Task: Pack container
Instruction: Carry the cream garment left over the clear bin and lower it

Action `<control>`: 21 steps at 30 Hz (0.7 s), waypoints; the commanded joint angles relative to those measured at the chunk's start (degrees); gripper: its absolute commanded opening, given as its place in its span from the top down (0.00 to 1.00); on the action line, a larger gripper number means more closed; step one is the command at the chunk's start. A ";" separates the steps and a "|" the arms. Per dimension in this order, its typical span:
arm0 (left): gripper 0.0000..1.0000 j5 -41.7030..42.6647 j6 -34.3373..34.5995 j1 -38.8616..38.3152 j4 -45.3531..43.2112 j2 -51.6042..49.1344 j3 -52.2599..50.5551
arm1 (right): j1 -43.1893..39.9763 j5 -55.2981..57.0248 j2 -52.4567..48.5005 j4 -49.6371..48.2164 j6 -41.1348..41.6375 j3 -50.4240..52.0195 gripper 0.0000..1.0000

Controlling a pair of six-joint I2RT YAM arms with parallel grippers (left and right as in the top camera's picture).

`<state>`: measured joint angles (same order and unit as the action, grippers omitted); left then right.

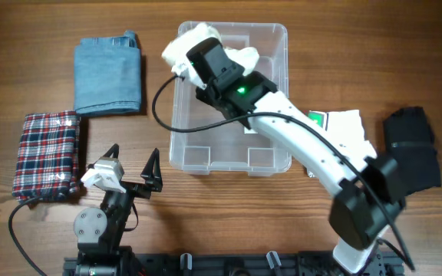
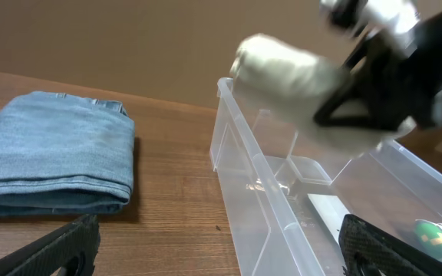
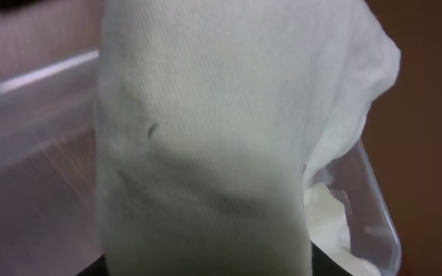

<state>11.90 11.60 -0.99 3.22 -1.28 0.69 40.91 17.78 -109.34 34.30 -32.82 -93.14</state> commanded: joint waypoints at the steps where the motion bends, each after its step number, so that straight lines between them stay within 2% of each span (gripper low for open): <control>1: 0.00 0.07 -0.92 0.48 0.04 -0.02 -0.37 | -1.57 1.42 -2.25 -0.96 -11.58 -1.03 0.57; 4: 0.00 0.07 -0.92 0.48 0.04 -0.02 -0.37 | -2.67 1.36 -3.34 -0.68 -15.08 -1.01 0.56; 7: 0.00 0.07 -0.90 0.48 0.04 -0.02 -0.35 | -3.69 1.40 -3.85 -0.68 -19.43 -1.01 0.50; 13: 0.00 0.07 -0.90 0.48 0.04 -0.02 -0.37 | -6.45 1.09 -3.98 -0.79 -21.27 -1.01 0.51; 21: 0.00 0.07 -0.92 0.48 0.04 -0.02 -0.35 | -9.81 -7.63 -5.57 -0.81 -24.13 -0.96 0.50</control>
<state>11.88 11.60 -1.02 3.22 -1.28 0.69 32.40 13.39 -113.54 34.59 -55.27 -93.14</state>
